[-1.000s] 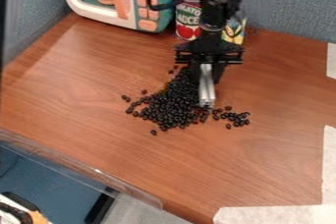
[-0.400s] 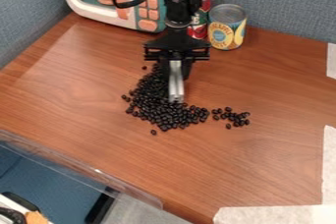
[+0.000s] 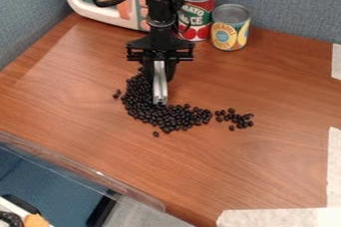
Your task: Sweep into pile
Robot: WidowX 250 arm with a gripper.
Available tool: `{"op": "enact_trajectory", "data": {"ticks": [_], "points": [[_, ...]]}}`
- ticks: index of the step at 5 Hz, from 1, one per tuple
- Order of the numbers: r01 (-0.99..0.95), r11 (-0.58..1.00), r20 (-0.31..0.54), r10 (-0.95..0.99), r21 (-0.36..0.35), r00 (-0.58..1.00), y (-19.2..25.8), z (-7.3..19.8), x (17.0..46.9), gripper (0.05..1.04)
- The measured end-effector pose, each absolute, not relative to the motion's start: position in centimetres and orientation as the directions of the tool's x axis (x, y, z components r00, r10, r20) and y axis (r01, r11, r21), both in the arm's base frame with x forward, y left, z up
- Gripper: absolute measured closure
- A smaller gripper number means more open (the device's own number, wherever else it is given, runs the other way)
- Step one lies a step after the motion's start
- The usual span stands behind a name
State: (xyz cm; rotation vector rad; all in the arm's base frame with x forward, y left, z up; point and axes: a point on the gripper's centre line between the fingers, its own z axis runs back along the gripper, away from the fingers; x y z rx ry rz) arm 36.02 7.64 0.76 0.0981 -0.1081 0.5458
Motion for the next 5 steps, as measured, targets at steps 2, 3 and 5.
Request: {"op": "enact_trajectory", "data": {"ticks": [2, 3, 5], "points": [[-0.526, 0.849, 0.147, 0.515, 0.047, 0.845, 8.2, 1.6, 35.8, 0.711], [-0.497, 0.868, 0.215, 0.485, -0.001, 0.847, 6.7, 4.5, 36.7, 0.711], [-0.318, 0.947, 0.286, 0.316, -0.041, 0.905, -0.8, 7.2, 37.2, 0.711]]}}
